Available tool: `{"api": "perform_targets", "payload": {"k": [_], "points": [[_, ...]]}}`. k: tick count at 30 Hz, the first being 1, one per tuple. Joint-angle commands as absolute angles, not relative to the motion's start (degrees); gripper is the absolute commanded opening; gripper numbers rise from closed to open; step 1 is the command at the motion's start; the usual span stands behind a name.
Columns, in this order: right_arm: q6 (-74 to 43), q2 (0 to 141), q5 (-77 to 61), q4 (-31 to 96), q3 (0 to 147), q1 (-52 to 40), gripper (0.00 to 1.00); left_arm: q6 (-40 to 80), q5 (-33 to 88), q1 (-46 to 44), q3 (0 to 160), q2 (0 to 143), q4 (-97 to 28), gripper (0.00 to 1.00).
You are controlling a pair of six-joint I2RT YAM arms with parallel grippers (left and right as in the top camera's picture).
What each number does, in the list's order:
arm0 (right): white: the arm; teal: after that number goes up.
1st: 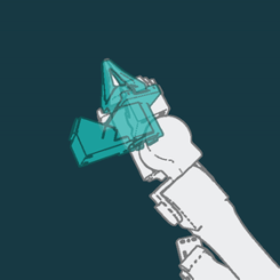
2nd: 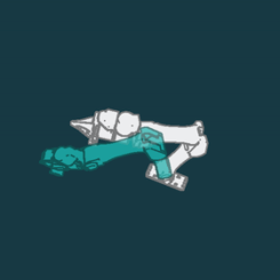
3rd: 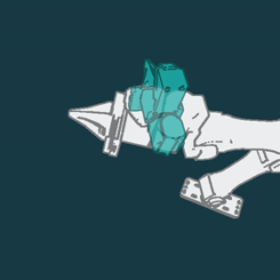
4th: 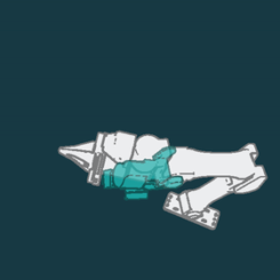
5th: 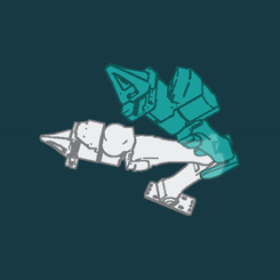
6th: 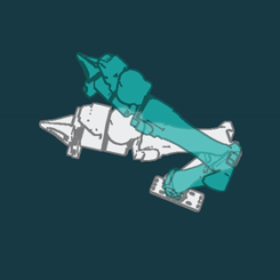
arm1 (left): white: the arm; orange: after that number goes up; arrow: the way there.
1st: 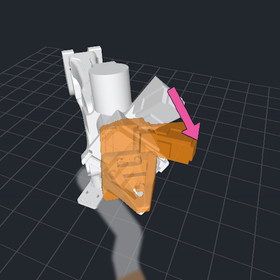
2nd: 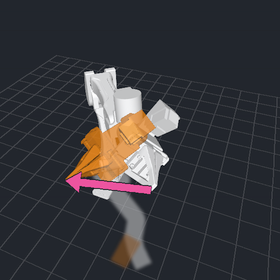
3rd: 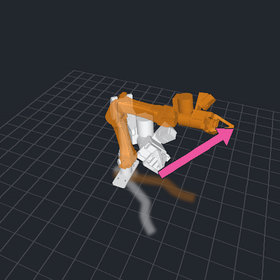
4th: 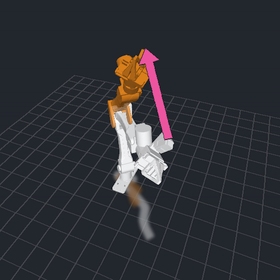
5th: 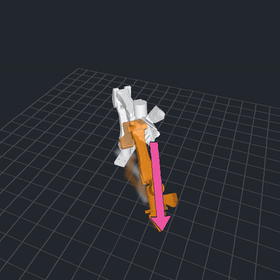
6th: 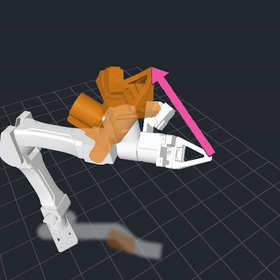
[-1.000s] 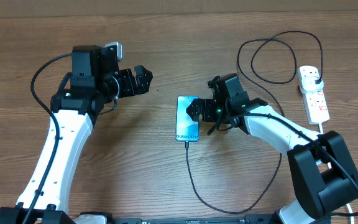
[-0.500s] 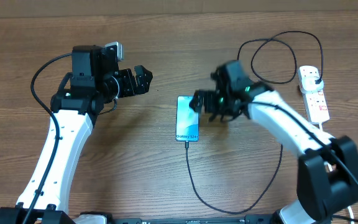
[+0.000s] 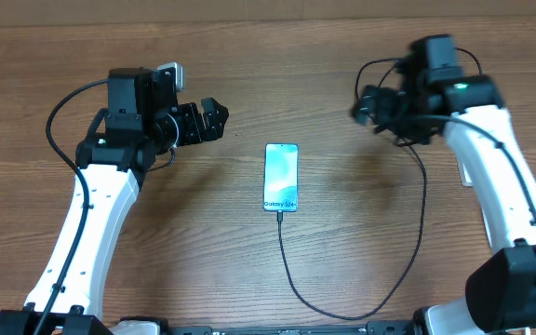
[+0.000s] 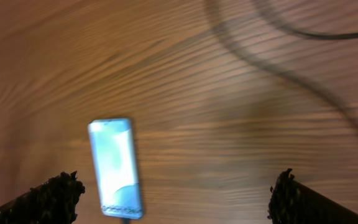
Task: Plug charger to phone and switch on socket
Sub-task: 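Move the right gripper up and right toward the white power strip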
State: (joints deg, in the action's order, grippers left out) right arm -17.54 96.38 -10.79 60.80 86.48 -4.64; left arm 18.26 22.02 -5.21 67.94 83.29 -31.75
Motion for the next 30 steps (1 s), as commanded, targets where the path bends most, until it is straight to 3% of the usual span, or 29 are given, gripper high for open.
{"api": "perform_targets", "payload": {"k": [1, 15, 30], "points": [[-14.72, 96.01, -9.45, 61.49, 87.09, 0.89, 1.00, 18.39, 21.85, -4.95, 68.38, 82.83, -31.68, 1.00], [-12.97, 96.01, -8.38, 64.62, 87.09, 18.41, 1.00, 18.39, 21.85, -4.95, 68.38, 82.83, -31.68, 1.00], [-13.02, 96.25, -8.34, 59.66, 86.87, 32.03, 1.00, 18.41, 21.85, -4.95, 68.38, 82.83, -31.68, 0.99]]}}
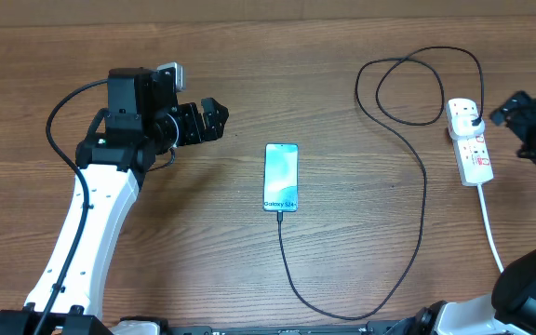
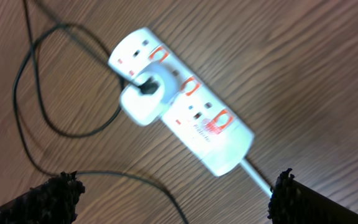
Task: Plug charger to phone and switch on socket
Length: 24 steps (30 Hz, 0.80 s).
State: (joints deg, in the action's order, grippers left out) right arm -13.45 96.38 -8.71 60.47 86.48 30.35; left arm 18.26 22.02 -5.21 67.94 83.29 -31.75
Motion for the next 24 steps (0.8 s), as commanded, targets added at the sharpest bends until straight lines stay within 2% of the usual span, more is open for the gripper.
{"api": "perform_targets", "payload": {"k": [1, 16, 24], "points": [[-13.02, 96.25, -8.23, 59.42, 86.74, 32.58, 1.00, 18.39, 21.85, -4.95, 68.38, 82.83, -31.68, 1.00], [-13.52, 98.13, 2.48, 55.96, 85.54, 35.00, 1.00, 18.41, 21.85, -4.95, 68.38, 82.83, -31.68, 1.00], [-18.00, 99.94, 8.40, 54.48, 85.54, 35.03, 1.00, 18.41, 21.85, -4.95, 68.38, 82.83, -31.68, 1.00]]}}
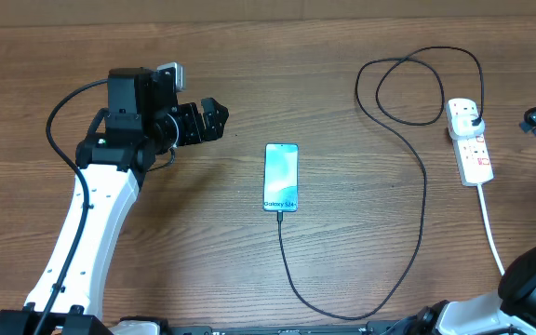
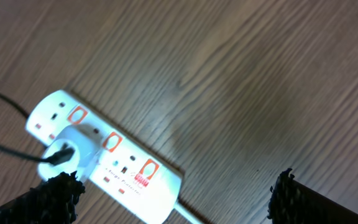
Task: Plug charger to phone and switch on socket
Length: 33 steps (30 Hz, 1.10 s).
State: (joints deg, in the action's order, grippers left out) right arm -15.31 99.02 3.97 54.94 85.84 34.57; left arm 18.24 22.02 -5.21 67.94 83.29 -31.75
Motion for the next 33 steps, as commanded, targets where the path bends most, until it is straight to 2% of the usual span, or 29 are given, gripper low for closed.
{"api": "perform_targets", "payload": {"k": [1, 20, 33], "points": [[-18.46, 100.29, 9.15, 54.46, 85.54, 35.03, 1.00, 18.41, 21.85, -4.95, 68.38, 82.83, -31.68, 0.99], [-19.94, 111.87, 0.23, 56.23, 85.43, 34.35, 1.00, 18.39, 21.85, -4.95, 68.38, 82.83, -31.68, 1.00], [-19.73, 117.71, -3.20, 52.12, 85.43, 33.65, 1.00, 18.41, 21.85, -4.95, 68.38, 82.83, -31.68, 0.99]]}}
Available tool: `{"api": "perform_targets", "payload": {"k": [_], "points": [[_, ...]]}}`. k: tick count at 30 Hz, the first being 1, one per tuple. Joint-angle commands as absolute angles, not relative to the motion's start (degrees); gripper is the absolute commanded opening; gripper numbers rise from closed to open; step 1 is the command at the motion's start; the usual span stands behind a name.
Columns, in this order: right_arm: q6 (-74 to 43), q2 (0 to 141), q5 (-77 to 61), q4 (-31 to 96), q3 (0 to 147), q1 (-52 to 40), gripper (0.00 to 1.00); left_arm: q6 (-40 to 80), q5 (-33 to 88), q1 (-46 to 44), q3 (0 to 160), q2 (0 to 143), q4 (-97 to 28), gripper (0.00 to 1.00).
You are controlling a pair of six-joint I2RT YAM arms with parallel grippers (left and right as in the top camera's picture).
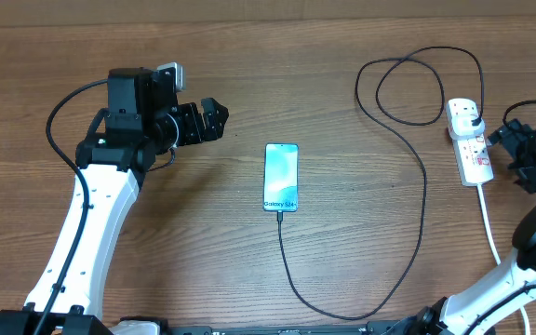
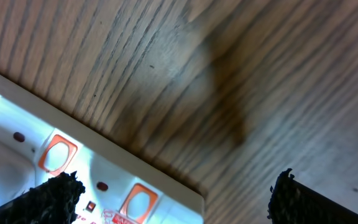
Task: Plug charger to phone and switch on socket
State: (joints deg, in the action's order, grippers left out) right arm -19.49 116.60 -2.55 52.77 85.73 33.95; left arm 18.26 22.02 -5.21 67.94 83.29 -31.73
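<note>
The phone lies face up in the middle of the table, screen lit, with the black charger cable plugged into its near end. The cable loops back to the white charger sitting in the white power strip at the right. My right gripper is open, low beside the strip's right edge. Its wrist view shows the strip close up with orange-ringed switches; one fingertip overlaps the strip. My left gripper hangs open, left of the phone.
The strip's white lead runs toward the table's front edge on the right. The cable makes a loop at the back, left of the strip. Bare wood table lies between the phone and the strip.
My right gripper has moved from the table's far right edge in to the strip's right side and closer to it; the strip now fills the lower left of its wrist view. Left arm unchanged.
My right gripper was first over the cable loop at the back, with the phone in its wrist view. It then stood right of the power strip, then farther out at the right edge, and now close against the strip. The phone, cable and left arm stayed put throughout.
</note>
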Motion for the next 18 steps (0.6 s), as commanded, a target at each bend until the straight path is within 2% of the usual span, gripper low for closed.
{"api": "perform_targets", "payload": {"k": [1, 18], "points": [[-19.70, 118.08, -3.53, 51.79, 85.43, 33.65, 1.00, 18.41, 21.85, -4.95, 68.38, 82.83, -31.68, 0.99], [-19.49, 119.68, -6.17, 46.48, 85.43, 33.43, 1.00, 18.41, 21.85, -4.95, 68.38, 82.83, -31.68, 1.00]]}}
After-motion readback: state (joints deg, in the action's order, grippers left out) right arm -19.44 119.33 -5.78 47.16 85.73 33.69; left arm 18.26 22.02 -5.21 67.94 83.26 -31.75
